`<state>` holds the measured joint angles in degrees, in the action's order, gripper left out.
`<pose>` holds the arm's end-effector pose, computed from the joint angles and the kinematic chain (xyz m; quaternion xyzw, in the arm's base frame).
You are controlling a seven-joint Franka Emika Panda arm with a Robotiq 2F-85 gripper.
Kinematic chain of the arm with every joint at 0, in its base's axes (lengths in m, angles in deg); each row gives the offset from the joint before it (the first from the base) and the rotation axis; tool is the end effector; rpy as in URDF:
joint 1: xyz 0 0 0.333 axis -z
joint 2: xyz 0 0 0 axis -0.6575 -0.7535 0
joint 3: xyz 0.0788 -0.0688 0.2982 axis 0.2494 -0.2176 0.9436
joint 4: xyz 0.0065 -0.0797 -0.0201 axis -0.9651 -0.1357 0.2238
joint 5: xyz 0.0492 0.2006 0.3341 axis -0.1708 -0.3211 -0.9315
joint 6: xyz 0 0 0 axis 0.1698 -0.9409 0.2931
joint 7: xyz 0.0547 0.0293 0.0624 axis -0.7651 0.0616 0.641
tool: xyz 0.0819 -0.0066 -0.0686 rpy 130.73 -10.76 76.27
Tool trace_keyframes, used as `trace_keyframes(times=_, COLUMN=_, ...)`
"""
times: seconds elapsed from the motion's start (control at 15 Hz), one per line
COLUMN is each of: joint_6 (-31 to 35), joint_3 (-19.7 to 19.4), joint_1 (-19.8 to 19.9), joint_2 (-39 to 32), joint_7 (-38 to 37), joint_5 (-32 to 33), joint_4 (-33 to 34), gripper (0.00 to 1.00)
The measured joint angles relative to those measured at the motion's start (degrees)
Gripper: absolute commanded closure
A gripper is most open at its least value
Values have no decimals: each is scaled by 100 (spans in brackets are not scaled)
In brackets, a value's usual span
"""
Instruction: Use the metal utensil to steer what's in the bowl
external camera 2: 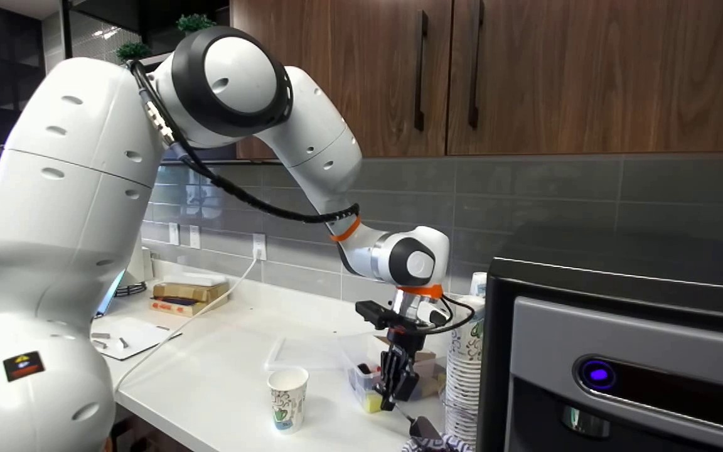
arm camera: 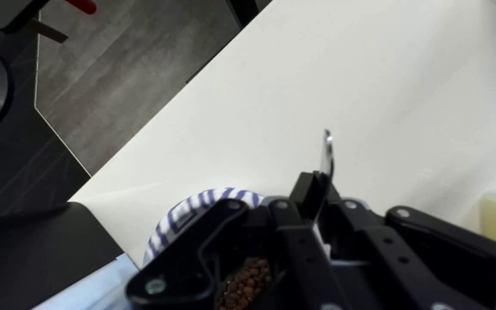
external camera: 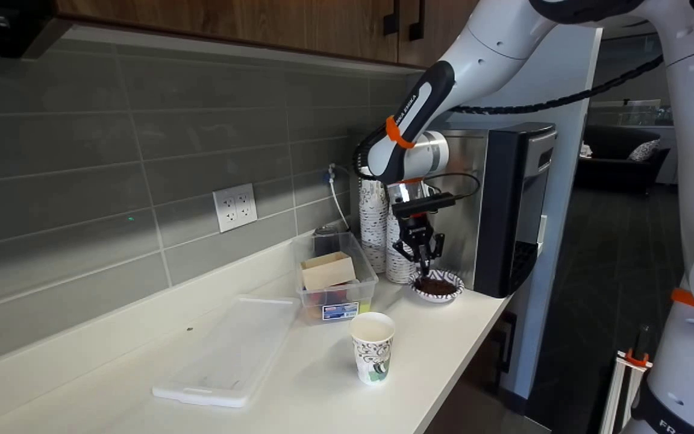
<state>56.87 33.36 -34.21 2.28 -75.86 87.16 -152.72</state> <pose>0.5139 -0.1473 0.2507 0.9272 -0.3308 -0.1738 0.0253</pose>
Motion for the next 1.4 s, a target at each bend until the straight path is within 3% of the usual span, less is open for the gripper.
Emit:
trace_keyframes(times=0.27, joint_6=-50, joint_3=147, joint_1=7, joint_2=61, joint_7=520, joint_5=-506, joint_4=-132, gripper=99)
trace_keyframes(times=0.6, joint_6=-660, joint_3=282, joint_1=14, joint_2=70, joint_7=1271, joint_5=-1133, joint_4=-138, gripper=99)
trace_keyframes(times=1.13, joint_6=-2062, joint_3=137, joint_1=48, joint_2=101, joint_7=1123, joint_5=-1140, joint_4=22, gripper=99)
trace_keyframes(times=1.4, joint_6=-2316, joint_3=-60, joint_1=121, joint_2=99, joint_7=859, joint_5=-1106, joint_4=133, gripper=99)
